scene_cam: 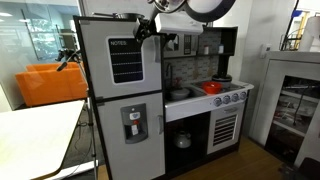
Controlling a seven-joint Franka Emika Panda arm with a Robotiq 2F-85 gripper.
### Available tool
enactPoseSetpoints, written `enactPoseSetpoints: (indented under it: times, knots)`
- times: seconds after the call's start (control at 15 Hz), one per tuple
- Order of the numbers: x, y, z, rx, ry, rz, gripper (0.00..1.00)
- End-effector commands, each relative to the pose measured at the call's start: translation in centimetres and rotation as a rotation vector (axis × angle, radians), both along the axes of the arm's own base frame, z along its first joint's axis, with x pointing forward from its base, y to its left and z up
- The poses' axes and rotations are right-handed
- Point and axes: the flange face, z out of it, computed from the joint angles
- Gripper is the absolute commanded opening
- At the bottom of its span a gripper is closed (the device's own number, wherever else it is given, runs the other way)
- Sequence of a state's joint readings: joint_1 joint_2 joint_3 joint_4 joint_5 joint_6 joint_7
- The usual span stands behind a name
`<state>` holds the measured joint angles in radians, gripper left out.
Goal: Open the upper fridge door
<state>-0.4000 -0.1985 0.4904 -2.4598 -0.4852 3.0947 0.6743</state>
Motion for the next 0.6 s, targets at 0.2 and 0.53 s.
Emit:
enactPoseSetpoints:
  times: [0.2,0.53]
  knots:
    - [0.62,-0.18,-1.11,-0.071,0.009,0.003,1.00]
    - [0.82,-0.10,-1.31,-0.099,0.001,-0.002,1.00]
